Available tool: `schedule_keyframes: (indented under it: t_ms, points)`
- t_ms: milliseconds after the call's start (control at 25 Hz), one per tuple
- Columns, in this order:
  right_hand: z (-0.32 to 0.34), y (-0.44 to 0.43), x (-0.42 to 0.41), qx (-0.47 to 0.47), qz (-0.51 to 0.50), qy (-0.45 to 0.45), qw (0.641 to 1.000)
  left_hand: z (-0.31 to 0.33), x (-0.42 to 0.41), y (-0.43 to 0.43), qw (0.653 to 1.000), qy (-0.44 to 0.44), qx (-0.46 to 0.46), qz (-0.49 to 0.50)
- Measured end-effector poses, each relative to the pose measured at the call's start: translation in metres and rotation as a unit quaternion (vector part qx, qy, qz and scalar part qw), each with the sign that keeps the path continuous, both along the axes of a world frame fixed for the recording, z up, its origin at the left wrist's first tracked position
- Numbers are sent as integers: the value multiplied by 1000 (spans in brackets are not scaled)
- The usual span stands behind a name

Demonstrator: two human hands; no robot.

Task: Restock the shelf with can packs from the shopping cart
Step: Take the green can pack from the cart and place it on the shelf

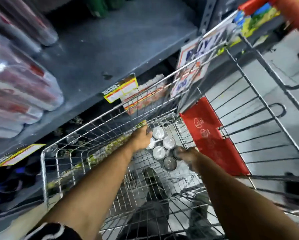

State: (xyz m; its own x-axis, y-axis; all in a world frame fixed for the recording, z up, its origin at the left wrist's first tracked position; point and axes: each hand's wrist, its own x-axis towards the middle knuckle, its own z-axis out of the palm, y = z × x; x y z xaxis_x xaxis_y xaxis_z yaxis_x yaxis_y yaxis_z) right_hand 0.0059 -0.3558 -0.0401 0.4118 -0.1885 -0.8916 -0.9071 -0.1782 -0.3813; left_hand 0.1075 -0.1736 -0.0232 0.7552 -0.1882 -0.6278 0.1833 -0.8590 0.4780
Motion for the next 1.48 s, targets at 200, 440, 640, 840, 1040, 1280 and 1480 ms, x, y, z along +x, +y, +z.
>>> schedule_keyframes:
  t_ms: [200, 440, 640, 840, 1040, 1280, 1480]
  points:
    - [-27, 14, -9, 15, -48, 34, 998, -40, -1, -4, 999, 47, -12, -4]
    - [-7, 11, 13, -106, 146, -22, 983, -24, -5, 5, 999, 34, 25, 3]
    - [77, -10, 49, -68, 300, -98, 946, 30, -37, 36, 994, 43, -50, 87]
    - [202, -11, 85, -72, 500, -154, 849, 134, -42, 57, 973, -44, -72, 213]
    - [324, 0, 134, -173, 542, -279, 774, 251, -21, 72, 924, -155, -165, 308]
    - [371, 23, 210, -196, 407, -411, 792, 299, 48, 55, 831, -253, -246, 431]
    - [333, 43, 253, -140, 284, -429, 846, 281, 93, 50, 822, -294, -180, 454]
